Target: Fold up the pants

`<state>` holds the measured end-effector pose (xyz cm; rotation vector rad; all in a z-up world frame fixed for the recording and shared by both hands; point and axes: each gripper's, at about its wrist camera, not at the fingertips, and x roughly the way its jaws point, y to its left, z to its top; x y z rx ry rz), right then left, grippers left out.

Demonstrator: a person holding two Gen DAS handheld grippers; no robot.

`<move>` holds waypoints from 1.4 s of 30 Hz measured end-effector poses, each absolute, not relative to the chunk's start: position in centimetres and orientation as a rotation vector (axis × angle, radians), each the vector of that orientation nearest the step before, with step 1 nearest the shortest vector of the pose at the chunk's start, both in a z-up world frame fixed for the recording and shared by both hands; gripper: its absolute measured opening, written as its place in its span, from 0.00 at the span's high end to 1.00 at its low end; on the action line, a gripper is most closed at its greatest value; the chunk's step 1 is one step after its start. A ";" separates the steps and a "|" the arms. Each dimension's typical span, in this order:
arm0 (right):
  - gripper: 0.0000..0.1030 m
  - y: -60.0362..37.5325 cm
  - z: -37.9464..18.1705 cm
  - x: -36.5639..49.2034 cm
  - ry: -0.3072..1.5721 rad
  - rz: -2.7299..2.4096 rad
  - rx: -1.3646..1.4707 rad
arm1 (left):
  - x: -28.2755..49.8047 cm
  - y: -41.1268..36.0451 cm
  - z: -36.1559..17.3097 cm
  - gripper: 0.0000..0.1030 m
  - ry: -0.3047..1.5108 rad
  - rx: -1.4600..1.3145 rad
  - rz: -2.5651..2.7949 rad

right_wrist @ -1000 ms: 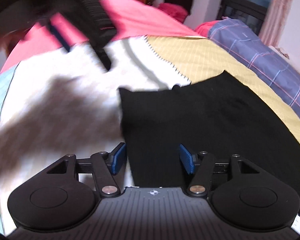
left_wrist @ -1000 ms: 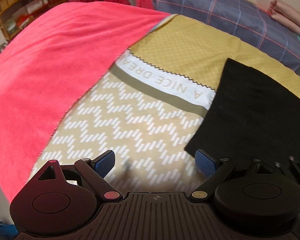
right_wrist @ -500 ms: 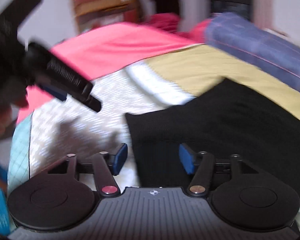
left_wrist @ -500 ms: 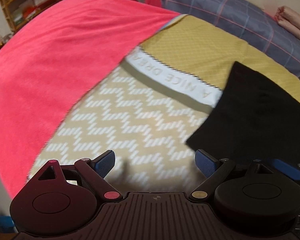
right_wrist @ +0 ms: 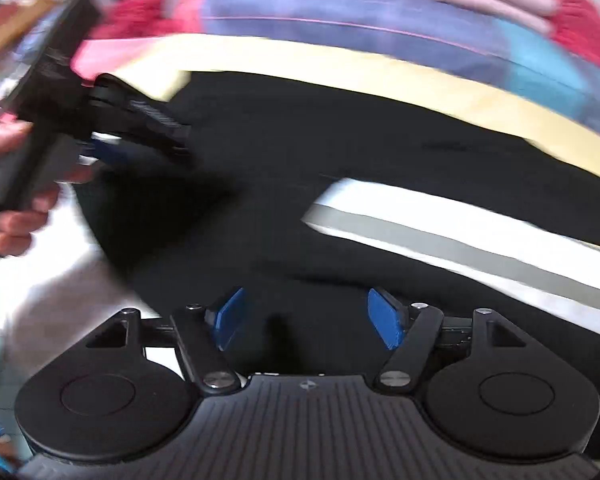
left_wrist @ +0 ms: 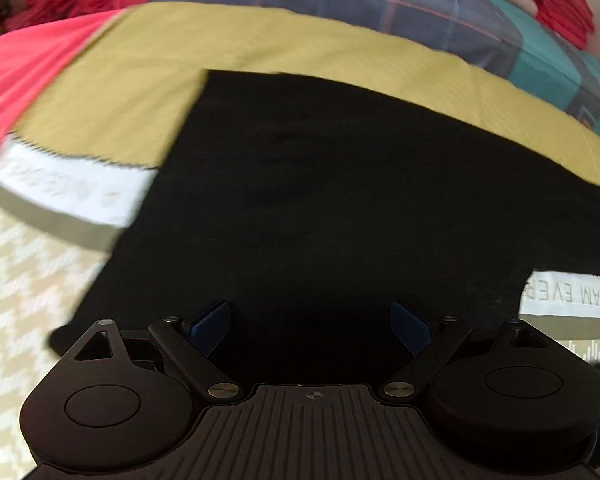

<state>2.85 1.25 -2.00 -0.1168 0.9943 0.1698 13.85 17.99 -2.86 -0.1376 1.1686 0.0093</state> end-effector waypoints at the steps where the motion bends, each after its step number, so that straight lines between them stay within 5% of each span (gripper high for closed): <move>1: 0.34 0.1 -2.8 3.0 1.031 0.128 -0.122 | 14.2 17.2 -3.3 0.00 1.175 -0.120 -0.001; 10: 0.38 -5.9 -3.1 -0.4 1.065 0.132 0.062 | 14.3 14.7 -5.9 0.00 1.193 0.037 0.003; 16: 0.18 -13.0 -1.2 -3.3 0.862 -0.235 0.301 | 14.3 15.0 -6.1 0.00 1.198 0.032 0.003; 24: 0.19 -25.2 -3.7 -4.5 0.718 -0.740 0.569 | 13.9 14.9 -6.2 0.00 1.181 0.039 0.007; 26: 0.29 -25.6 -4.0 -4.2 0.708 -0.727 0.553 | 14.0 14.7 -6.2 0.00 1.185 0.040 0.008; 28: 0.95 -25.5 -3.4 -4.2 0.713 -0.717 0.443 | 14.1 14.6 -6.2 0.00 1.191 0.040 0.007; 34: 0.89 -28.7 -3.9 -8.2 0.668 -0.728 0.634 | 14.4 14.4 -5.9 0.00 1.195 0.041 0.011; 38: 0.65 -28.1 -1.8 -9.1 0.578 -0.857 0.588 | 14.7 14.5 -5.7 0.00 1.206 0.036 0.014; 40: 0.37 -28.2 -1.2 -8.4 0.548 -0.843 0.567 | 15.0 14.6 -5.2 0.00 1.208 0.030 0.012; 42: 0.32 -28.2 -0.6 -6.8 0.540 -0.788 0.526 | 15.2 14.8 -4.5 0.00 1.194 0.018 0.011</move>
